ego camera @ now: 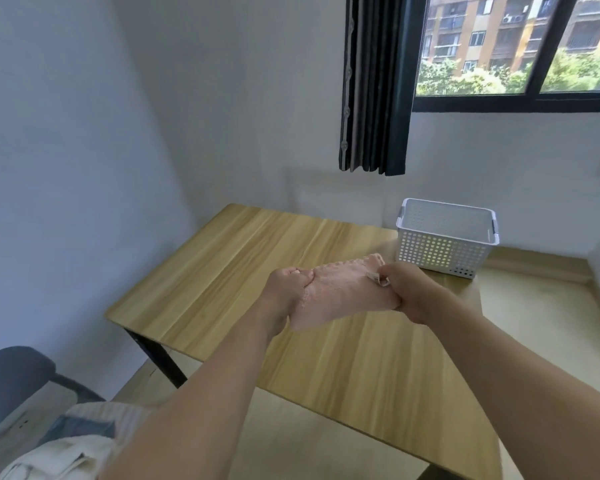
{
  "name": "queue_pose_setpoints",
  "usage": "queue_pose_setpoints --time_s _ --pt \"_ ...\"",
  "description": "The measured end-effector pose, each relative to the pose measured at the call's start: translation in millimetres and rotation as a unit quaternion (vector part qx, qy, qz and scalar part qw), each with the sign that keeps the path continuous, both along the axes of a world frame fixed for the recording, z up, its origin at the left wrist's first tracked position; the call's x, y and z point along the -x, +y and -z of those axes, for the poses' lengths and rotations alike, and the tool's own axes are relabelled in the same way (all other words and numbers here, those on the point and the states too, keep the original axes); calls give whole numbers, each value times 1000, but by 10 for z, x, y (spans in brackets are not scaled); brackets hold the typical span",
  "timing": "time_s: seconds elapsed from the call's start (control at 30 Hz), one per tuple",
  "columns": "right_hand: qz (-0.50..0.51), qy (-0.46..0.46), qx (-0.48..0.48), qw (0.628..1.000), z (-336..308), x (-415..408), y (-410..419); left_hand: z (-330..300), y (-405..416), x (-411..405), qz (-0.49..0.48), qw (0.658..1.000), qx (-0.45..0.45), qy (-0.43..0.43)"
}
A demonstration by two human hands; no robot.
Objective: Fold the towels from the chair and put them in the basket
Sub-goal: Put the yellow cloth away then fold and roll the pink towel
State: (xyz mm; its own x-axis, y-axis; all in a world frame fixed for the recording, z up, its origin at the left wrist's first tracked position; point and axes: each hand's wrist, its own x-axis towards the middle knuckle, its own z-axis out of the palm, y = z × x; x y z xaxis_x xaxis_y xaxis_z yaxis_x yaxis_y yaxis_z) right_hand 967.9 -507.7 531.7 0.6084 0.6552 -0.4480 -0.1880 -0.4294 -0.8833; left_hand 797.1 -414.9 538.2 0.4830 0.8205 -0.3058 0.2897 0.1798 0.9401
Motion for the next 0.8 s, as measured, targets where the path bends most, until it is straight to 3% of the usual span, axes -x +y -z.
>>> queue_pose_setpoints --time_s 0.43,0.8 --pt "-29 -124 -8 992 117 -1472 -242 114 -348 -1374 53 998 14 42" --pt "-97 33 10 995 -2 -3031 -445 198 -696 -2744 -37 999 20 35"
